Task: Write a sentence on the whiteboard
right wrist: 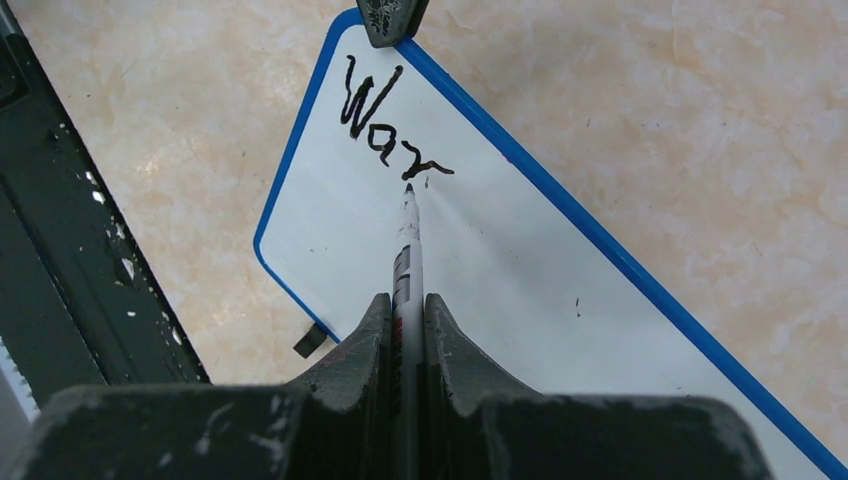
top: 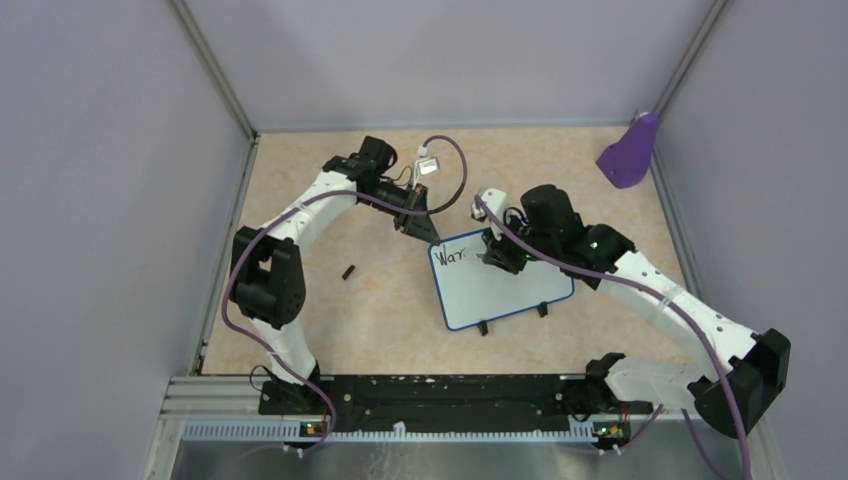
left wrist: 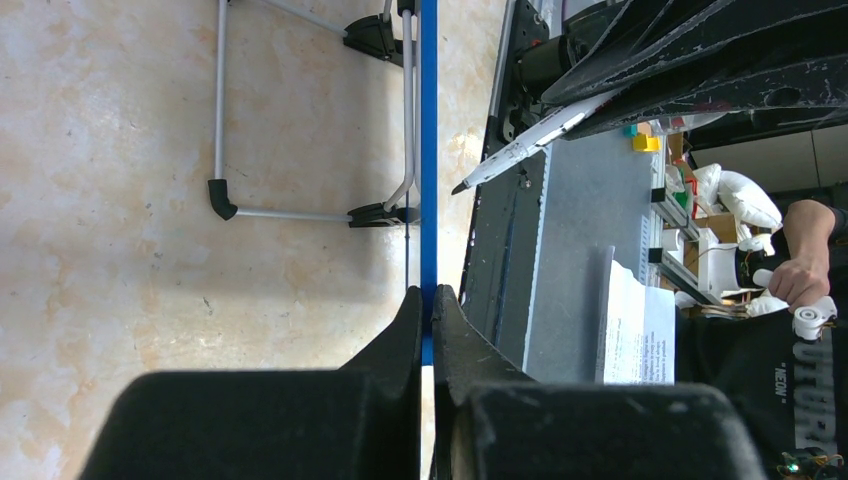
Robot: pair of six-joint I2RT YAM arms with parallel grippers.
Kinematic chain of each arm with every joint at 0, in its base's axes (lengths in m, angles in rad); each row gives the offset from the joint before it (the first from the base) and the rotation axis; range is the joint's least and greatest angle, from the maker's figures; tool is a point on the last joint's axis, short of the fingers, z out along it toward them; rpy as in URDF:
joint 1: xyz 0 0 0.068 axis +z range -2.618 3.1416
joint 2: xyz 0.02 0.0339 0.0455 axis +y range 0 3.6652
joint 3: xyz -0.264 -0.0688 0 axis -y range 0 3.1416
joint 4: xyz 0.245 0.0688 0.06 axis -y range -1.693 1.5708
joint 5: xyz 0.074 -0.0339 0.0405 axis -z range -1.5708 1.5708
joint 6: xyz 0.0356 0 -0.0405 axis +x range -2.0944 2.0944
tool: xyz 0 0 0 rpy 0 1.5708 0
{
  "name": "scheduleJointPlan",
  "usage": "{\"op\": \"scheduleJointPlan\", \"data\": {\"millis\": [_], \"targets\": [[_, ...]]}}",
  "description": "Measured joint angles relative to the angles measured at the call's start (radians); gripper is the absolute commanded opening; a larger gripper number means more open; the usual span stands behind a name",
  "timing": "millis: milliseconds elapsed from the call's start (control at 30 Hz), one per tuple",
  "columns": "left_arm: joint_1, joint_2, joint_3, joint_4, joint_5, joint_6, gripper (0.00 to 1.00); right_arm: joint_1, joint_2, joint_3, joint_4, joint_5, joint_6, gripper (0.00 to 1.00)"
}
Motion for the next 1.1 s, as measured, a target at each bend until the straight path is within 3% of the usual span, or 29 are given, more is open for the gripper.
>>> {"op": "scheduleJointPlan", "data": {"millis": [1100], "targets": [[-0.001, 0.000, 0.000, 0.000, -0.001, 0.000, 0.00, -0.001, 0.021, 0.000, 0.045, 0.050, 0.010, 0.00]]}}
